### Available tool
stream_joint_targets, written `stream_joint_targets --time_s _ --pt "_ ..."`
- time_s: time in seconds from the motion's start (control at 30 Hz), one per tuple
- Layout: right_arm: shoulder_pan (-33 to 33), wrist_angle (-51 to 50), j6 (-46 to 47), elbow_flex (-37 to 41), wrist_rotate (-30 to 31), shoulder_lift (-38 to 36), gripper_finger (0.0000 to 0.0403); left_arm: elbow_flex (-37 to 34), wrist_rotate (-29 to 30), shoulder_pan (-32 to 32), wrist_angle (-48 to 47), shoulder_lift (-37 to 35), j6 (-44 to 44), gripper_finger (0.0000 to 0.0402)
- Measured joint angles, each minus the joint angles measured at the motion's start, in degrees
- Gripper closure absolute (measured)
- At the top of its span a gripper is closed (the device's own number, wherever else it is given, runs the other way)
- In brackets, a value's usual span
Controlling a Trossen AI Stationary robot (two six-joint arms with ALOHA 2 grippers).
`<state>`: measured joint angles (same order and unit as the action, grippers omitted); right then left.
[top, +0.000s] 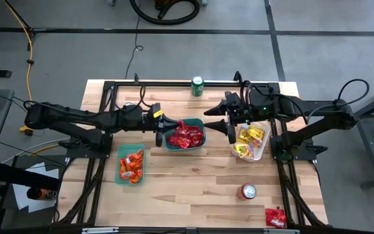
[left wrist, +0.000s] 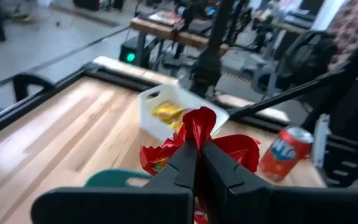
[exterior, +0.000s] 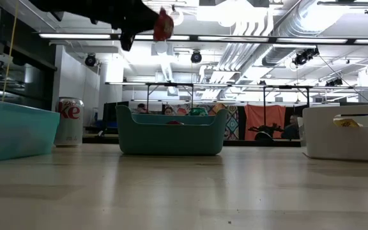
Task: Sort candy
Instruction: Put the red candy into the green bin
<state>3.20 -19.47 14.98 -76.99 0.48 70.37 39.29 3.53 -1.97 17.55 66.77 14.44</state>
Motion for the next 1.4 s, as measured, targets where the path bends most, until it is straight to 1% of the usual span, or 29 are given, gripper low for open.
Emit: stream_joint_targets --time_s 0.27,0.37,0.47,0.7,0.8,0.97,1.1,1.2,1.27,1.4 --pt "-0.04 -0.50 -0.11 0.00 0.07 0.00 0.0178 0.00 0.29 -1.28 -0.03 0.85 -0.13 0.0400" --pt "-0.04 -0.50 -0.78 0.00 0.07 0.00 0.0178 0.35 -0.16 -1.42 -0.50 0.79 -0.25 0.0391" --pt "-0.20 -0.62 -1.06 0.00 0.07 0.00 0.0178 2.20 -0.39 -1.40 -2.00 0.63 -2.16 0.0364" --pt "-0.20 -0.92 -1.53 0.00 0.07 0.00 0.0178 7.70 0.21 -1.40 -13.57 0.56 -5.20 0.0267" --pt "-0.20 -1.06 -1.53 0.00 0.07 0.00 0.0178 9.14 1.99 -1.40 -17.40 0.56 -5.65 0.0229" --pt "-0.20 -1.03 -1.53 0.00 0.07 0.00 0.0178 12.65 2.64 -1.40 -21.85 0.56 -4.83 0.0184" --pt "-0.20 -0.82 -1.53 0.00 0.07 -0.15 0.0178 17.59 -2.69 -1.40 -22.37 0.20 -3.13 0.0168" --pt "-0.20 -1.06 -1.21 0.00 0.05 -0.75 0.0178 21.35 -6.85 -1.28 -20.98 -0.68 -2.60 0.0167" --pt "-0.20 -1.81 -0.09 0.00 -0.12 -0.83 0.0178 22.08 -9.26 -1.23 -19.86 -1.39 -1.46 0.0169" --pt "0.03 -6.30 3.07 0.00 -3.15 -1.09 0.0178 21.56 -9.65 -0.66 -17.67 -2.13 -1.02 0.0169"
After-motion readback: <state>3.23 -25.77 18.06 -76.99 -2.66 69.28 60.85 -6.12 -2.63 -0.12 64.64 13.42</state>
